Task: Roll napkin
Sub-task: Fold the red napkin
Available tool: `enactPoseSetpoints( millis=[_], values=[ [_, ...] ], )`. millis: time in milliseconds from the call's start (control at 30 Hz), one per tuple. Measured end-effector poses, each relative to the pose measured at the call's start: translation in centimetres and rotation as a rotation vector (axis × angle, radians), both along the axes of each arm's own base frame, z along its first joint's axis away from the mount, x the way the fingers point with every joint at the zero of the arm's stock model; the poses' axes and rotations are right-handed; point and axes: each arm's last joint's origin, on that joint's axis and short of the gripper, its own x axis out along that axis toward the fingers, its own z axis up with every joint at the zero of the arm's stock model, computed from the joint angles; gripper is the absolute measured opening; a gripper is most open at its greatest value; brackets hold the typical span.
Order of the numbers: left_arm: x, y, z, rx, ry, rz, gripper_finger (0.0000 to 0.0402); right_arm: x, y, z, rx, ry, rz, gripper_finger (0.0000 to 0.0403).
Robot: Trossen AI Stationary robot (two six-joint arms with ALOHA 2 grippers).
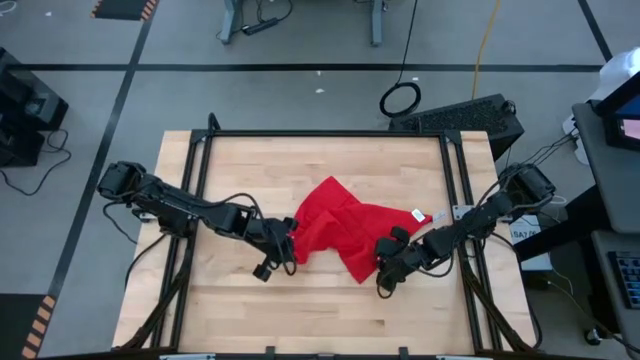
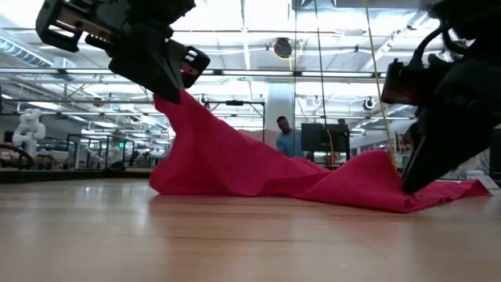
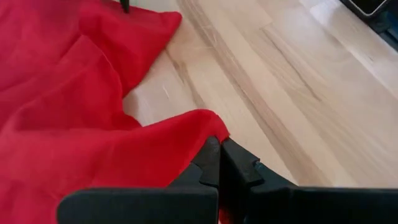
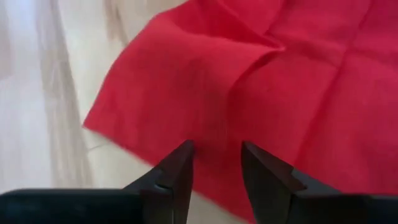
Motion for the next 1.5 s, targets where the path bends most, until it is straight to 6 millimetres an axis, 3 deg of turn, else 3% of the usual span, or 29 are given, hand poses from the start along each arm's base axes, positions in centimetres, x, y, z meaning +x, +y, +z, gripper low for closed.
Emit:
enactPoseSetpoints(
  millis=[133, 233, 300, 433, 567, 700, 833, 967, 1100, 1200, 1300, 1500],
  values=[
    [0.2, 0.5, 0.1, 0.033, -0.027, 0.021, 0.0002, 0.2, -0.2, -0.2, 0.031, -0.029, 0.058, 0.01],
    [0.4, 1.2, 0.2, 0.066, -0.038, 0.049, 0.0002, 0.4, -0.1, 0.3, 0.024, -0.038, 0.113, 0.0037],
    [0.4, 1.7, 0.4, 0.112, -0.063, 0.068, 0.0002, 0.6, 0.0, 1.0, 0.008, -0.058, 0.148, 0.0011],
    [1.1, 3.2, 1.6, 0.219, -0.202, 0.134, 0.0002, 0.4, -0.8, 4.0, -0.039, 0.02, 0.145, 0.0005],
    [1.8, 5.0, 3.8, 0.329, -0.396, 0.205, 0.0002, -0.9, -2.2, 10.0, -0.126, 0.139, 0.09, 0.0003],
    [1.7, 7.5, 7.1, 0.471, -0.63, 0.315, 0.0002, -2.6, -4.5, 17.4, -0.34, 0.136, -0.027, 0.0001],
    [0.9, 10.9, 10.0, 0.592, -0.825, 0.431, 0.0002, -4.7, -7.3, 24.8, -0.581, 0.011, -0.157, 0.0001],
    [-1.2, 14.6, 13.9, 0.712, -1.121, 0.621, 0.0002, -7.3, -10.1, 31.5, -0.75, -0.152, -0.301, 0.0001],
    [-3.7, 16.2, 16.8, 0.59, -1.315, 0.612, 0.0002, -9.3, -11.6, 35.8, -0.735, -0.329, -0.312, 0.0001],
    [-5.2, 15.6, 19.0, 0.443, -1.381, 0.501, 0.0002, -10.0, -11.6, 37.3, -0.674, -0.429, -0.261, 0.0],
    [-6.4, 14.4, 20.1, 0.281, -1.341, 0.407, 0.0002, -9.9, -11.1, 37.3, -0.565, -0.472, -0.17, 0.0],
    [-8.1, 12.2, 18.7, 0.029, -0.967, 0.407, 0.0002, -7.8, -9.5, 33.8, -0.329, -0.317, -0.042, 0.0]
  ],
)
